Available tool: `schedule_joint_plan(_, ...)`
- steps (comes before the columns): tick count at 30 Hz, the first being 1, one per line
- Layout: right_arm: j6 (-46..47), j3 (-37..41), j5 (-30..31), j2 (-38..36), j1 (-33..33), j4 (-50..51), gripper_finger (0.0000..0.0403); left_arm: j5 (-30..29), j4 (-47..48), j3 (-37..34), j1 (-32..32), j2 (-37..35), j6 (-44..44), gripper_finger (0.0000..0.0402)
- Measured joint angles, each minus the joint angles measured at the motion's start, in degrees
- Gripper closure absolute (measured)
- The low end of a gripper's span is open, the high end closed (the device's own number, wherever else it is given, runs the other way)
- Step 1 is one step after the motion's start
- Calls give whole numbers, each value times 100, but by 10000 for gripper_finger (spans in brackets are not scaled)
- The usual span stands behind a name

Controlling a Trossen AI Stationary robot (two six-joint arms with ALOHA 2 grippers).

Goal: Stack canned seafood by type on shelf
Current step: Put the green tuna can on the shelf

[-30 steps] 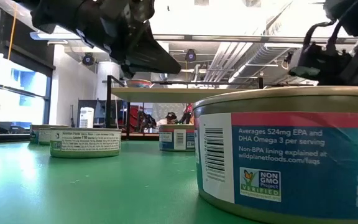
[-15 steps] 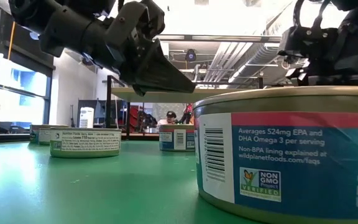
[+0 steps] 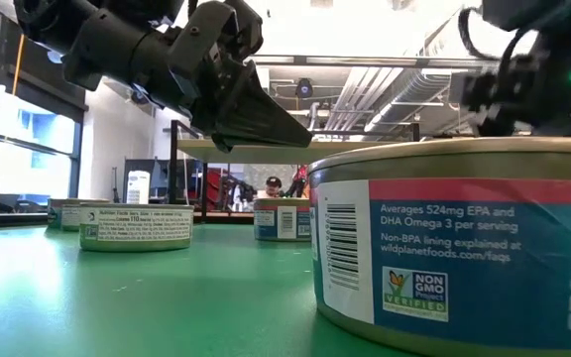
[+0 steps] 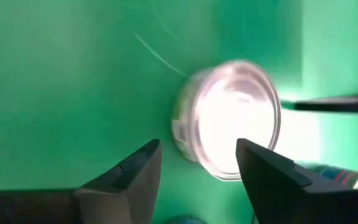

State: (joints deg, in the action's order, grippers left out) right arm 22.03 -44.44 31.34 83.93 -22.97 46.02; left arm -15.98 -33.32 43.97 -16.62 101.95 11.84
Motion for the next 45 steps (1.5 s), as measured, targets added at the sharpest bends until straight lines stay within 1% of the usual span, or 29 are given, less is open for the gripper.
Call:
schedule_joint_plan(3,-202,334,-164,-244,393,-669,207,1,0,0,0,0,0,401)
schedule_joint_plan(8,-678,643,-1223,-582,954,-1854,246,0,-2,0,0,0,-2,401)
schedule_joint_plan(13,-737,704,-1555,-418,1394,-2006,292,1,-7,0,0,0,-4,401)
schedule_joint_plan(15,-768,697,-1727,-319,1426,-2284,308,2,-15,0,-2,0,-4,401)
schedule_joint_plan(17,-782,697,-2085,-241,1385,-2763,320,50,-56,0,0,0,-4,401)
schedule_joint_plan(20,-756,720,-2799,-99,1239,-3746,330,65,-170,2,0,0,-6,401)
schedule_joint_plan(22,-803,725,-3228,-10,1112,-4634,333,65,-306,2,0,0,-7,401)
schedule_joint_plan(24,-1006,712,-3481,1,963,-5251,334,79,-461,10,11,-2,-9,401)
schedule_joint_plan(25,-1037,712,-3492,-12,888,-5379,334,152,-476,38,24,-2,-9,401)
schedule_joint_plan(27,-1029,715,-3366,-115,762,-5253,334,408,-427,163,72,32,-23,401)
schedule_joint_plan(31,-651,712,-2542,-412,452,-4472,334,657,-271,667,223,378,-179,401)
schedule_joint_plan(34,-199,718,-1959,-524,93,-3911,334,832,400,1179,414,765,-152,401)
schedule_joint_plan(37,188,729,-1507,-541,-248,-3588,334,837,1295,1636,595,1100,-12,401)
schedule_joint_plan(39,393,829,-1324,-541,-445,-3620,334,765,1692,1833,684,1270,90,401)
schedule_joint_plan(41,585,970,-1187,-539,-606,-3722,334,629,1908,1886,732,1314,176,401)
schedule_joint_plan(45,760,1272,-1133,-539,-808,-4017,334,668,1991,1851,772,1312,310,402)
